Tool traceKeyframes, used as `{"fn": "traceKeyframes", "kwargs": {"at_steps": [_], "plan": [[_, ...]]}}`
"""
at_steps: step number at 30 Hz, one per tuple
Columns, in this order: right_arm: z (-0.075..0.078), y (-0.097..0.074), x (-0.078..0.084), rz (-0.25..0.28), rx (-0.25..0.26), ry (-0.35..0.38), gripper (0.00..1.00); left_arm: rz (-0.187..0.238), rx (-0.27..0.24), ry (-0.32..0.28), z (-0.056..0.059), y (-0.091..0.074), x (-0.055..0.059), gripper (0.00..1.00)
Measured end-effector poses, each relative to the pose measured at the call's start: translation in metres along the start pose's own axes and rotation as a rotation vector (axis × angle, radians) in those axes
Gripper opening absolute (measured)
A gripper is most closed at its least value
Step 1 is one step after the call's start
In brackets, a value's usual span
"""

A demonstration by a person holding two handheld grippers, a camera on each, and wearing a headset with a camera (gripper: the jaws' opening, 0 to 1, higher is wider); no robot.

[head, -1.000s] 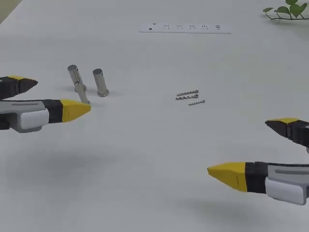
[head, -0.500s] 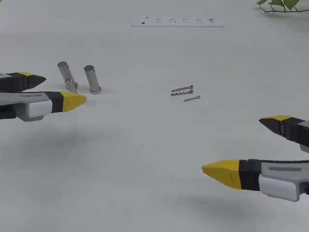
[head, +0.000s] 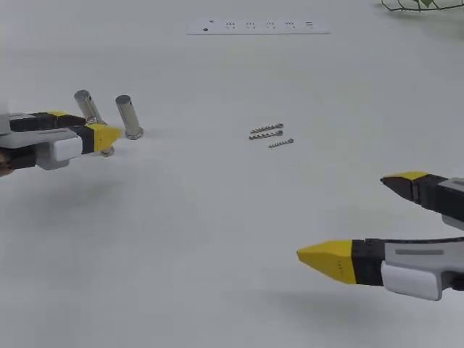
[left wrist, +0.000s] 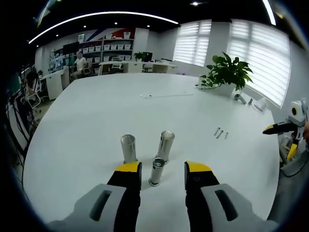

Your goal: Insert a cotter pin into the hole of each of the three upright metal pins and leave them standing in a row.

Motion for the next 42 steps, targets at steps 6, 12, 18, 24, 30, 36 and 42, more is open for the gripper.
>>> {"fn": "traceKeyframes", "kwargs": {"at_steps": [6,12,18,24,30,36,42], "plan": [[-0.001,-0.001,-0.001,0.008,-0.004,0.005,0.97,-0.005,-0.014,-0.011,-0.014,0.01,0.0,0.31],[-0.002,-0.001,0.0,0.001,-0.006,0.005,0.97,0.009,-0.002,-0.079,-0.02,0.015,0.003,0.15],[-0.002,-0.003,0.0,0.004,-0.007,0.005,0.97,0.025,-0.009,-0.099,-0.027,0.016,0.003,0.11],[-0.002,-0.002,0.001,0.003,-0.009,0.004,0.97,0.027,-0.029,-0.089,-0.028,0.013,0.002,0.08],[-0.004,-0.002,0.001,0.003,-0.013,-0.002,0.97,0.012,-0.024,-0.032,-0.026,0.012,0.004,0.07],[-0.004,-0.003,0.001,0.006,-0.009,0.001,0.96,0.031,0.02,0.079,-0.013,0.006,0.001,0.07],[-0.005,-0.004,-0.001,0.011,-0.016,-0.004,0.96,0.045,0.009,0.108,-0.005,-0.003,-0.004,0.07]]}}
Point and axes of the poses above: the centre of the closed fingertips' face, and the gripper's own axes: y roughly forward along the fingers, z roughly to its right, x roughly out of its underside, the point moved 6 cm from there along -y, roughly backward along the fingers, and after that the axes turned 14 degrees about -y, right-handed, at the moved point
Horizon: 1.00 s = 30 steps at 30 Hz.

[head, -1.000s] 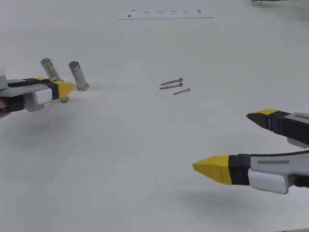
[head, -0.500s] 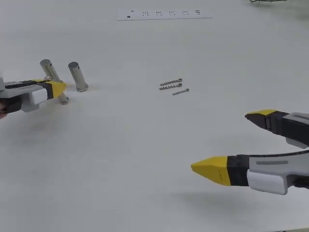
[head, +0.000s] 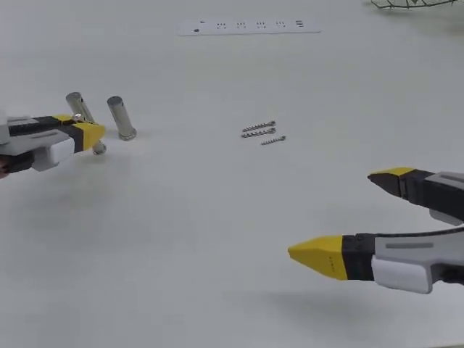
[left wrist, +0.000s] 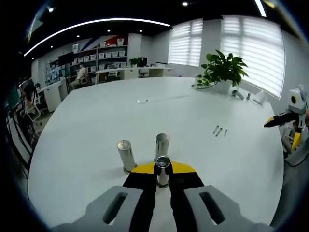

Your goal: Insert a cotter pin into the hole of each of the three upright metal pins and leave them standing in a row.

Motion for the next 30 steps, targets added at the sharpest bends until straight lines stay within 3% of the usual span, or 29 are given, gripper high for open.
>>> {"fn": "traceKeyframes", "kwargs": {"at_steps": [6,8,9,19,24,27,30], "plan": [[0.0,-0.002,0.001,0.0,-0.001,-0.002,0.96,0.005,0.025,0.034,0.016,-0.014,-0.007,0.07],[0.0,-0.003,0.001,0.005,-0.004,0.005,0.96,0.042,0.065,-0.04,0.022,-0.018,-0.009,0.07],[0.0,-0.003,0.002,0.002,-0.004,0.002,0.95,0.05,0.074,-0.037,0.026,-0.021,-0.008,0.07],[0.005,-0.007,0.002,0.01,0.027,0.001,0.92,0.065,0.057,-0.043,0.047,-0.042,-0.005,0.07],[0.006,-0.005,0.005,0.004,0.006,0.015,0.92,0.091,0.107,-0.067,0.058,-0.048,0.002,0.07],[0.004,-0.004,0.006,-0.002,-0.005,0.013,0.92,0.048,0.097,-0.034,0.064,-0.048,0.011,0.07],[0.002,-0.002,0.007,-0.001,-0.017,0.016,0.92,0.044,0.107,-0.072,0.071,-0.048,0.018,0.07]]}}
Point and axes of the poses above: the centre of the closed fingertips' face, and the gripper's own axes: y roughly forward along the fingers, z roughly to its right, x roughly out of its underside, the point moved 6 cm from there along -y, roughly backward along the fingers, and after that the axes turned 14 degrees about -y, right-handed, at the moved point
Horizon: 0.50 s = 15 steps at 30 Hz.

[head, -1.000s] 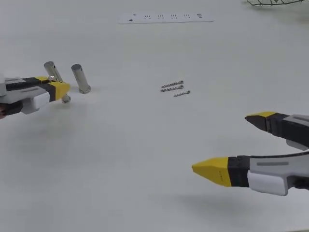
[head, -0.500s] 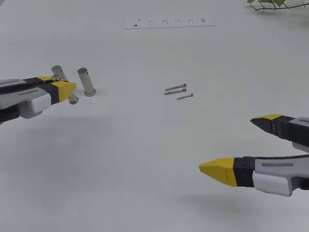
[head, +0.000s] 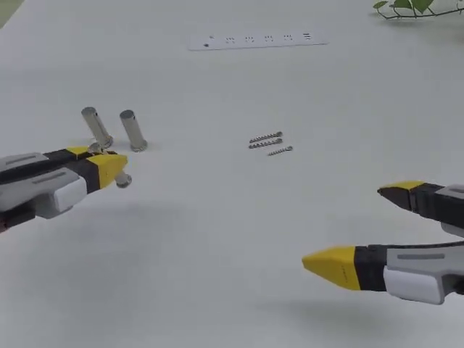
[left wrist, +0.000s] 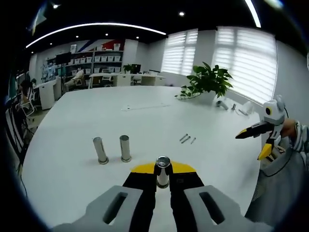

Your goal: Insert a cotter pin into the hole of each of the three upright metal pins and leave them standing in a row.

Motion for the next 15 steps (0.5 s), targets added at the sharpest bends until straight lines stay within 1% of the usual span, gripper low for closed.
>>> {"fn": "traceKeyframes", "kwargs": {"at_steps": [1,3,4,5,8,10,12,14,15], "plan": [[-0.001,0.001,0.0,0.0,-0.007,0.002,0.92,0.0,0.002,0.002,0.002,0.0,0.002,0.07],[-0.002,0.002,0.001,-0.005,-0.016,-0.002,0.92,-0.019,0.001,0.013,0.007,0.001,0.008,0.07],[-0.003,0.002,0.002,-0.008,-0.017,-0.007,0.92,-0.031,0.0,0.039,0.009,0.001,0.012,0.07],[-0.003,0.003,0.002,-0.01,-0.018,-0.011,0.92,-0.037,0.0,0.043,0.01,0.002,0.015,0.07],[-0.005,0.004,0.003,-0.012,-0.031,-0.008,0.92,-0.057,-0.004,0.043,0.012,0.006,0.023,0.07],[-0.006,0.005,0.003,-0.014,-0.036,-0.01,0.92,-0.06,0.0,0.0,0.013,0.008,0.029,0.07],[-0.007,0.005,0.003,-0.017,-0.04,-0.012,0.92,-0.059,0.003,0.0,0.013,0.01,0.032,0.07],[-0.009,0.005,0.004,-0.018,-0.055,-0.011,0.92,-0.07,0.0,0.01,0.014,0.013,0.035,0.07],[-0.009,0.006,0.004,-0.017,-0.058,-0.009,0.92,-0.077,-0.002,0.005,0.014,0.015,0.037,0.07]]}}
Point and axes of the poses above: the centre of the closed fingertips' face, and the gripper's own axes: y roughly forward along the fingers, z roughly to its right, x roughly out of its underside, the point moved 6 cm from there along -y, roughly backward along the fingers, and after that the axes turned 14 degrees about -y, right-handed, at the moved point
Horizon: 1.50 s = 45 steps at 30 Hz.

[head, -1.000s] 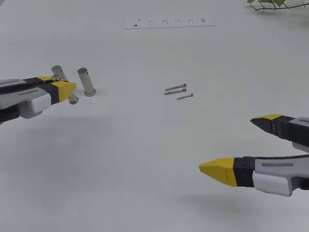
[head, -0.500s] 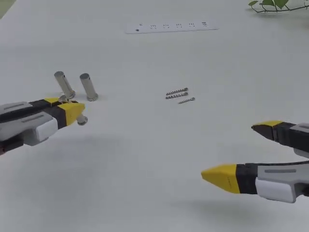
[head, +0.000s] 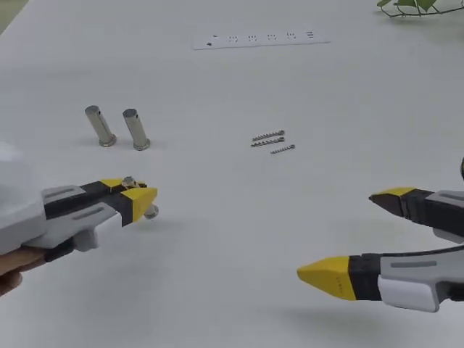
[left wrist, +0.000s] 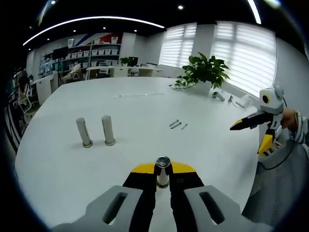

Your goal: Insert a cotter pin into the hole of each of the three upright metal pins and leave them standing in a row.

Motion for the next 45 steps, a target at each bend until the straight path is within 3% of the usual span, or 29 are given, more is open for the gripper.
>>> {"fn": "traceKeyframes", "kwargs": {"at_steps": [6,10,16,26,34,39,45], "plan": [[-0.002,0.001,0.001,-0.003,-0.009,0.002,0.92,-0.014,-0.001,0.006,0.0,0.008,0.007,0.07],[-0.003,0.002,0.001,-0.002,-0.017,0.004,0.92,-0.064,-0.007,0.038,0.0,0.013,0.013,0.07],[-0.005,0.003,0.001,-0.015,-0.03,-0.005,0.92,-0.072,-0.002,0.077,0.003,0.018,0.015,0.07],[-0.006,0.005,0.001,-0.017,-0.039,-0.005,0.92,-0.064,0.014,0.101,0.007,0.021,0.014,0.08],[-0.009,0.006,0.0,-0.015,-0.051,-0.016,0.92,-0.046,0.003,0.056,0.006,0.019,0.016,0.08],[-0.009,0.006,0.001,-0.022,-0.05,-0.02,0.92,-0.092,-0.017,0.08,0.005,0.02,0.022,0.17],[-0.008,0.006,0.001,-0.025,-0.048,-0.021,0.92,-0.096,-0.017,0.075,0.003,0.018,0.025,0.22]]}}
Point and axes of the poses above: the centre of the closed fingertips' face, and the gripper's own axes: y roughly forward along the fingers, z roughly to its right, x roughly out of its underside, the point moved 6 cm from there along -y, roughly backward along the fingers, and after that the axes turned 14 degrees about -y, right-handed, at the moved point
